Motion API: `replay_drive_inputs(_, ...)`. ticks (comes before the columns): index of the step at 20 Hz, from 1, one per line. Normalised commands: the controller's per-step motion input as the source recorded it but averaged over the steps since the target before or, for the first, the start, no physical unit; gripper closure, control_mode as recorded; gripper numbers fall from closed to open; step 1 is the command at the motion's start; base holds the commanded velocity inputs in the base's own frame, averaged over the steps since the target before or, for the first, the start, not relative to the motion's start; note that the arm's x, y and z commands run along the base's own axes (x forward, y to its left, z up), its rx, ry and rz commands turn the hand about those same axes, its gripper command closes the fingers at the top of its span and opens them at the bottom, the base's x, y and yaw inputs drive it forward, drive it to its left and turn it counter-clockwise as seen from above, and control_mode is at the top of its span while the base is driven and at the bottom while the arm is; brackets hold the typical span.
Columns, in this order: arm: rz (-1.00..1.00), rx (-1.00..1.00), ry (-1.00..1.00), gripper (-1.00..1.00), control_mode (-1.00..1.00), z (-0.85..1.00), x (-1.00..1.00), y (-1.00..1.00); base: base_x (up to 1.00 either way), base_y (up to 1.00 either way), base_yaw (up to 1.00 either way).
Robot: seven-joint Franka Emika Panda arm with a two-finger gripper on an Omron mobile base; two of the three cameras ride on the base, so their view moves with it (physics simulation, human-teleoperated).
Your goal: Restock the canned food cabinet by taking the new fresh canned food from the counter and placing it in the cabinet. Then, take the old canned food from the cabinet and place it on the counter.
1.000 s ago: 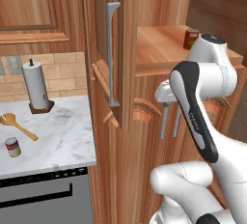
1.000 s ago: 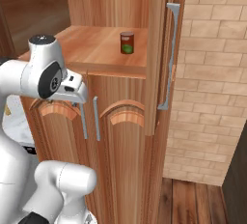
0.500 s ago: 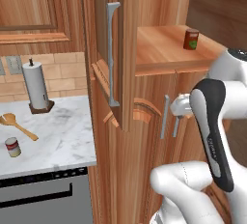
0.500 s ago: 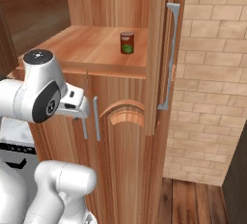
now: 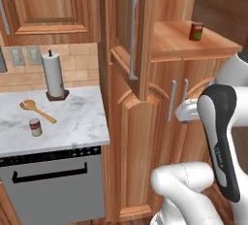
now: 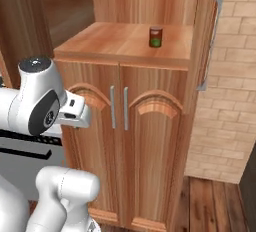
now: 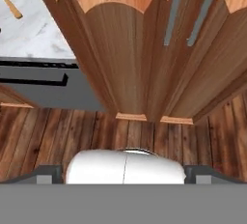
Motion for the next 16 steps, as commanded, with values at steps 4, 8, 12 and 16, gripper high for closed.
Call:
replay_drive_inputs(4,0.0,0.0,0.0,-1.0,1.0,0.0,0.0,0.0,0.01,0.98,0.03)
replay_drive_inputs(8,0.0,0.0,0.0,-1.0,1.0,0.0,0.0,0.0,0.16,1.0,0.01)
replay_drive_inputs(12,0.0,0.0,0.0,-1.0,1.0,0.0,0.0,0.0,0.22,0.94,0.0)
replay_drive_inputs(16,0.0,0.0,0.0,-1.0,1.0,0.0,0.0,0.0,0.7,0.46,0.0)
